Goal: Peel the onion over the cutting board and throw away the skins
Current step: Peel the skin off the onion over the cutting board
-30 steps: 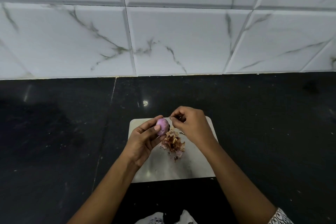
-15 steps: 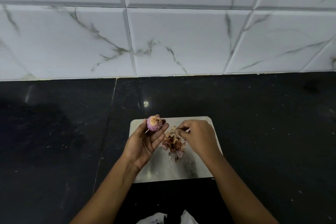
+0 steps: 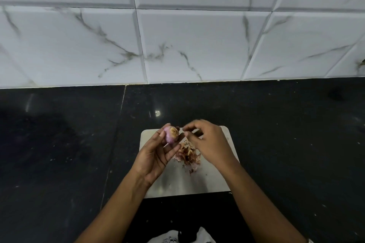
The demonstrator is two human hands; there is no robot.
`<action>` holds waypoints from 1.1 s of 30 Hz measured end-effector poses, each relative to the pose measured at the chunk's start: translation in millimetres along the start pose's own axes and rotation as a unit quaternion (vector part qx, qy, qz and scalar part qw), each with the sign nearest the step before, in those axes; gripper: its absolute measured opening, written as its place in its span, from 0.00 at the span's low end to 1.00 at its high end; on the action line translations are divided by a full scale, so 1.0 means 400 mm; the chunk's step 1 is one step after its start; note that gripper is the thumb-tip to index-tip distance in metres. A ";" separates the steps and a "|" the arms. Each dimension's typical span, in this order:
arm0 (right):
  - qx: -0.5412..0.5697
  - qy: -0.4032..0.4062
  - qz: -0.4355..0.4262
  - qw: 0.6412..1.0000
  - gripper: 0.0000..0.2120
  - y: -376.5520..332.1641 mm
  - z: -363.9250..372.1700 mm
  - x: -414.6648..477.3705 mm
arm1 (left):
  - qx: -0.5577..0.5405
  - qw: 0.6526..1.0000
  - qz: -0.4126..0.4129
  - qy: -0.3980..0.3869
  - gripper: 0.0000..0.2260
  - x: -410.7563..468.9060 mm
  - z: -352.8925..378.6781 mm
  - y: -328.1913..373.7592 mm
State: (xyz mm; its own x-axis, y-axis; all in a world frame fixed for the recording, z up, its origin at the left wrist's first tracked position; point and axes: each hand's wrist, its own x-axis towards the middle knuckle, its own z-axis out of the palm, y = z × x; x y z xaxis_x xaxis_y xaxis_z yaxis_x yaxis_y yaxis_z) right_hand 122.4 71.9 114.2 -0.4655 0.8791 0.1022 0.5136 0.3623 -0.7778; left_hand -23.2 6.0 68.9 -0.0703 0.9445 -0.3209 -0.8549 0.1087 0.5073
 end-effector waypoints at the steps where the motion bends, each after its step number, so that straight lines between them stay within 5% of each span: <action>1: 0.019 0.007 -0.020 1.000 0.07 -0.015 -0.001 0.002 | 0.004 1.000 0.012 -0.012 0.31 0.001 -0.001 0.000; 14: -0.055 0.006 -0.041 0.998 0.06 -0.068 -0.004 0.018 | 0.042 0.995 0.073 -0.048 0.38 -0.012 0.015 0.008; 25: -0.107 -0.126 -0.042 0.985 0.06 -0.080 -0.024 0.048 | 0.130 0.986 0.103 -0.027 0.35 -0.013 0.013 0.004; 33: -0.049 -0.062 -0.117 0.990 0.02 -0.027 0.020 0.013 | 0.063 0.993 0.102 -0.005 0.31 -0.010 0.026 -0.004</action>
State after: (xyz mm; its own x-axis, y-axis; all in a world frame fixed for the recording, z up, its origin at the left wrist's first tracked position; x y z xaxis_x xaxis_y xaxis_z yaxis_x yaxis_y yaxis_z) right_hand 108.8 70.2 118.2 -0.6616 0.7253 0.1906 0.4467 0.5853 -0.6767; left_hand -16.5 5.3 77.5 -0.2296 0.9539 -0.1934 -0.7525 -0.0480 0.6568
